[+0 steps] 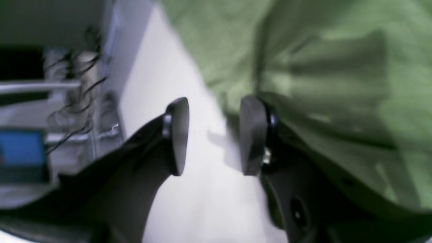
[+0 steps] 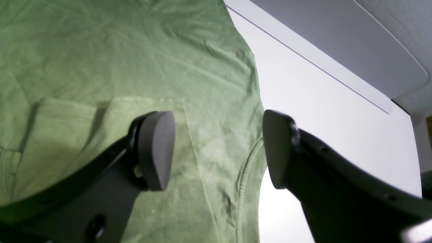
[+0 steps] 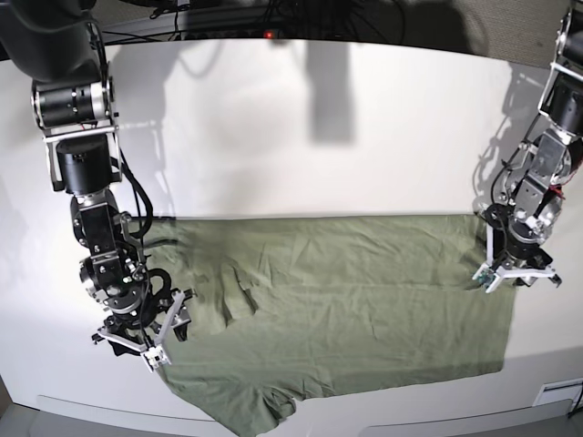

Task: Fold the T-shirt properly
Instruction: 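Open both grippers and release the shirt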

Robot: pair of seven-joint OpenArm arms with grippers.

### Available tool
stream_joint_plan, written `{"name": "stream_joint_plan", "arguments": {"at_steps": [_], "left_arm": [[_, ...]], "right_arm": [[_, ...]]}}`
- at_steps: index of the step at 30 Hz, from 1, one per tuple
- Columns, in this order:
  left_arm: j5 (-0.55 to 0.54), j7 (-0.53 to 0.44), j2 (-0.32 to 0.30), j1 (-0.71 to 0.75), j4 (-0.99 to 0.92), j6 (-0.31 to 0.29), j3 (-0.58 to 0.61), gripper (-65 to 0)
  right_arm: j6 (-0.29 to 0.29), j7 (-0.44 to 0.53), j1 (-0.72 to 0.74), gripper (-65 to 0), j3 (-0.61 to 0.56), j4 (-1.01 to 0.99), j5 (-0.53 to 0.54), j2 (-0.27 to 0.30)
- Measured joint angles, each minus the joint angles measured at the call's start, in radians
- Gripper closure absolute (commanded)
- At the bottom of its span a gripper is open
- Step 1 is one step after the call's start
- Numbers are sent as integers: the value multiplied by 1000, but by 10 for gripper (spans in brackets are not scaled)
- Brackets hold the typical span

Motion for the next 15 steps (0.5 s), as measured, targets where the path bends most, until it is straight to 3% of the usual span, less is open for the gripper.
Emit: {"name": "stream_joint_plan", "arguments": {"at_steps": [3, 8, 15], "left_arm": [[-21, 1, -1, -3, 0, 17, 0, -241], [-201, -2, 2, -3, 0, 16, 0, -241], [-198, -7, 56, -3, 0, 17, 0, -241]], "right_arm": [[0, -23, 1, -407, 0, 0, 23, 0], [0, -106, 0, -407, 0, 0, 200, 0], [0, -114, 0, -407, 0, 0, 217, 0]]}}
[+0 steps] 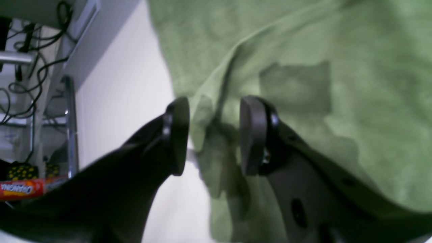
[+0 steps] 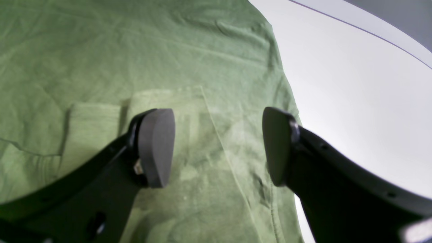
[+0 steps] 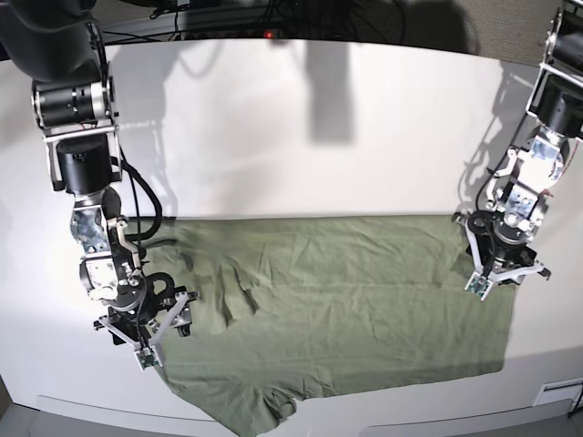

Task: Fold the T-shirt properly
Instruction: 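Open both grippers and release the shirt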

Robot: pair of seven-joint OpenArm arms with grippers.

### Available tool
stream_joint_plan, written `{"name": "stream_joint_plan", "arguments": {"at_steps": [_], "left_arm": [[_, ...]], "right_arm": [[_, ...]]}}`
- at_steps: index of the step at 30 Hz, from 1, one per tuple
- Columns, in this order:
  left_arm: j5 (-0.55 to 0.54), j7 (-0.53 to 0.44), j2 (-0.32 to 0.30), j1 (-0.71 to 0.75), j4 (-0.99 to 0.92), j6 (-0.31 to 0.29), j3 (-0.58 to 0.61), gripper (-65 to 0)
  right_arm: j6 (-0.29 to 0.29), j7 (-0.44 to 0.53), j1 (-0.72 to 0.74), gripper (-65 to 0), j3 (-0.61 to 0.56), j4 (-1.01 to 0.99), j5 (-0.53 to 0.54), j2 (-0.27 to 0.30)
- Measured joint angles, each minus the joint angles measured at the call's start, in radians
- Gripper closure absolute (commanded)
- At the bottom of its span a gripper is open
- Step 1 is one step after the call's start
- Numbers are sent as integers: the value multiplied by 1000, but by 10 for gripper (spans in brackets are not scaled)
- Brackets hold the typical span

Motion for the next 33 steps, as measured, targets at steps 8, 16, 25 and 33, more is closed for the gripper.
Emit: {"name": "stream_joint_plan", "arguments": {"at_steps": [8, 16, 25, 33], "left_arm": [[119, -2, 7, 0, 0, 27, 0, -241], [149, -37, 10, -12, -1, 85, 0, -240], [105, -72, 15, -18, -45, -57, -1, -240], [105, -153, 13, -155, -364, -55, -1, -240]], "right_arm": [[0, -3, 0, -407, 0, 0, -2, 0], [0, -24, 0, -407, 0, 0, -1, 0], [0, -41, 0, -407, 0, 0, -1, -2], [0, -50, 0, -407, 0, 0, 1, -2]]}}
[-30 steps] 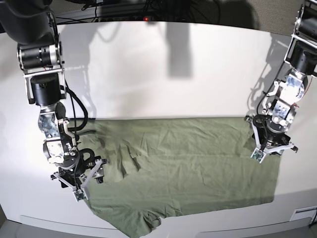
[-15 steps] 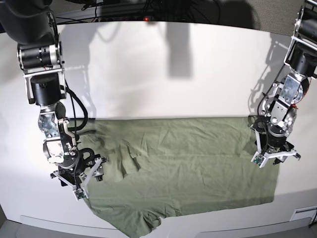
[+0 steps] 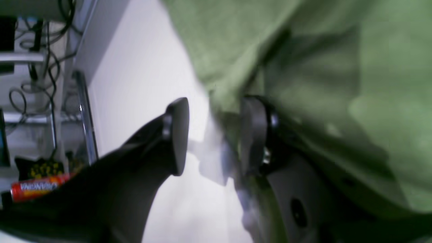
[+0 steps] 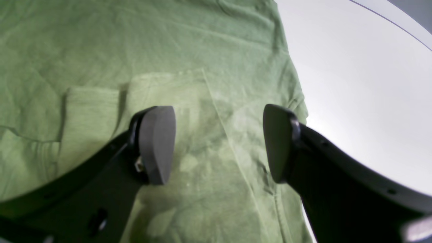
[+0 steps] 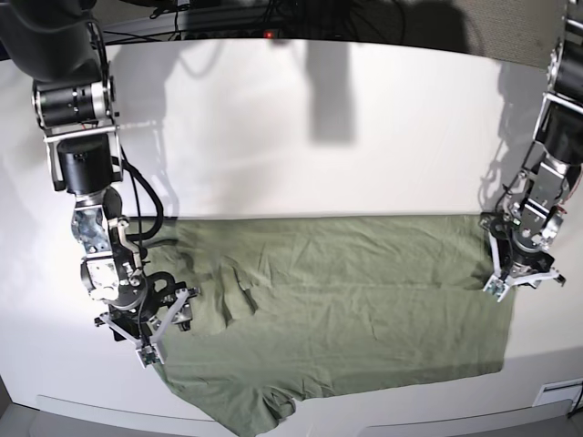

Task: Fold the T-shirt properly
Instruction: 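Open both grippers and release the shirt, then drag the shirt back toward the robot with both grippers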

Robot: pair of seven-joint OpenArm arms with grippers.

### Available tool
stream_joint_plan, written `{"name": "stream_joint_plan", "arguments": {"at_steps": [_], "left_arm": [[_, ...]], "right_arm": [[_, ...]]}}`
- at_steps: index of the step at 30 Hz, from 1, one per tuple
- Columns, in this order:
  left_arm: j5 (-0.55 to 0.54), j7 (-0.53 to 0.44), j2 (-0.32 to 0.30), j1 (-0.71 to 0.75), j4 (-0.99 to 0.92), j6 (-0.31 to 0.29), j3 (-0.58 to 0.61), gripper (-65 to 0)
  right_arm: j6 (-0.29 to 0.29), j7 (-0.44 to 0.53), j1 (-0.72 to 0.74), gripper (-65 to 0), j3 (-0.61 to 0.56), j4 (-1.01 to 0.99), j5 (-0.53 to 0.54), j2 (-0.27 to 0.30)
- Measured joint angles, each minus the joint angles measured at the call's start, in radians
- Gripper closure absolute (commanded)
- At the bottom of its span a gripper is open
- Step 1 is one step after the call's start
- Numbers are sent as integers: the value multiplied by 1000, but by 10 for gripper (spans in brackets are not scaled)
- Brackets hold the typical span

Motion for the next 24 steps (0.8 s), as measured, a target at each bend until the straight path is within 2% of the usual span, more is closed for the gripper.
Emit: {"name": "stream_joint_plan", "arguments": {"at_steps": [3, 8, 12, 16, 18, 22, 24], "left_arm": [[-1, -12, 12, -38, -66, 0, 0, -240], [-2, -26, 31, -80, -66, 0, 0, -240], [-78, -29, 51, -114, -66, 1, 0, -240], [-77, -28, 64, -120, -66, 0, 0, -240], [-79, 20, 63, -117, -66, 1, 0, -240], [-252, 52, 61, -107, -66, 1, 0, -240], [-282, 51, 63, -109, -66, 2, -1, -240]], "right_arm": [[-1, 1, 0, -407, 0, 0, -2, 3], [-1, 5, 0, -407, 0, 0, -1, 2], [-1, 5, 0, -407, 0, 0, -1, 2], [-1, 5, 0, -407, 0, 0, -1, 2], [-1, -2, 0, -407, 0, 0, 0, 3], [-1, -10, 0, -407, 0, 0, 0, 1], [-1, -13, -3, -407, 0, 0, 0, 1]]}}
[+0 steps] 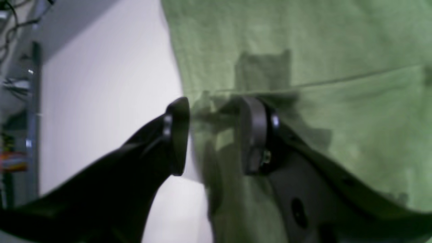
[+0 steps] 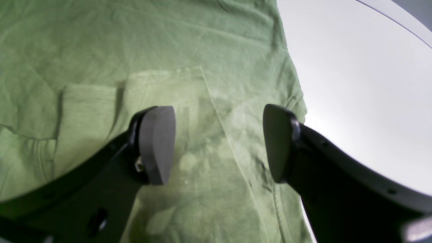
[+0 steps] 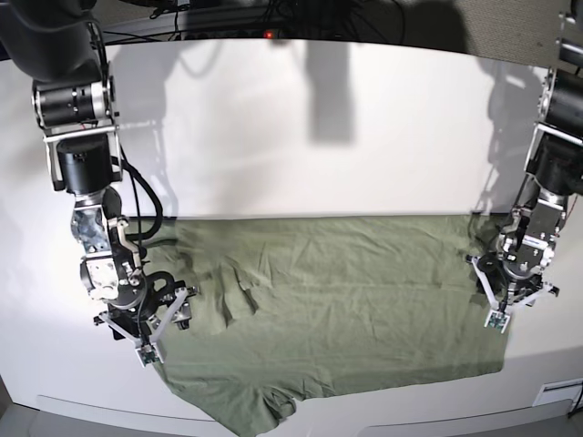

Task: Fold the T-shirt properly
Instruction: 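Drag the shirt back toward the robot with both grippers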

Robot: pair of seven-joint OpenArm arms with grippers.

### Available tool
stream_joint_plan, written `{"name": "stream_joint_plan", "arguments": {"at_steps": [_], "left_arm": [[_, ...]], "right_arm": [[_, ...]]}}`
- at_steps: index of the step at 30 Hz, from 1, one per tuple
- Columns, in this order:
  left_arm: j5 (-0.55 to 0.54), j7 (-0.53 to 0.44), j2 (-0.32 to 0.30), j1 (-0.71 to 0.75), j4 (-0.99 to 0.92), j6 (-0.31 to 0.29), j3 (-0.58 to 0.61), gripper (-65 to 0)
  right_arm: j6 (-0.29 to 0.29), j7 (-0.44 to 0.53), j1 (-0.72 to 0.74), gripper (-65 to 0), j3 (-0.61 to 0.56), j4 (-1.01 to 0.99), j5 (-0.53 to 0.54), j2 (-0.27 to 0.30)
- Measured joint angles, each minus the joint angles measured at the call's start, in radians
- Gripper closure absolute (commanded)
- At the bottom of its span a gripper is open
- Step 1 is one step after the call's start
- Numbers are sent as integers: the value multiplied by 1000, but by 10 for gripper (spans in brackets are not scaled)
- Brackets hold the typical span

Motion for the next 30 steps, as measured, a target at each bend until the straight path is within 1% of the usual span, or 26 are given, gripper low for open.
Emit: {"name": "stream_joint_plan", "arguments": {"at_steps": [3, 6, 7, 10, 11, 13, 16, 17, 18, 19, 21, 22, 25, 27, 30], "left_arm": [[-5, 6, 15, 0, 0, 0, -48, -240], [-87, 24, 43, 4, 0, 3, -143, -240], [-115, 43, 56, 5, 1, -4, -184, -240], [-167, 121, 91, 11, 1, -144, -299, -240], [-184, 127, 104, 15, 1, -165, -335, -240], [-217, 142, 122, 26, 1, -182, -397, -240], [-217, 138, 128, 46, 1, -188, -456, -240], [-203, 128, 127, 57, 1, -189, -462, -240], [-185, 96, 127, 71, 4, -192, -463, -240], [-142, 75, 128, 85, 7, -205, -463, -240], [-101, 35, 128, 111, 12, -206, -463, -240], [-99, 7, 129, 126, 16, -208, -463, -240], [-97, -85, 130, 179, 25, -212, -464, -240], [-98, -121, 128, 207, 30, -211, -464, -240], [-98, -146, 127, 234, 35, -206, -464, -240]], "right_arm": [[-3, -20, -15, -407, 0, 0, 19, 1], [-2, -25, -50, -407, 0, 0, 26, 1], [-3, -24, -64, -407, 0, 0, 24, 1], [-3, -15, -96, -407, 0, 0, 24, 1], [-3, -14, -101, -407, 0, 0, 24, 1], [-3, 1, -109, -407, 0, 0, 25, 0], [-3, 3, -116, -407, 11, 0, 27, -1], [-3, 1, -120, -407, 23, 0, 27, -2], [-3, 2, -125, -407, 41, 0, 27, -6], [-3, 1, -129, -407, 64, 0, 32, -12], [-2, 2, -135, -407, 120, 0, 62, -28], [-3, 2, -137, -407, 151, 0, 74, -37], [0, 5, -153, -406, 227, 0, 63, -56], [30, 10, -176, -406, 242, 0, 17, -65], [38, 47, -226, -406, 241, 3, 21, -64]]}}
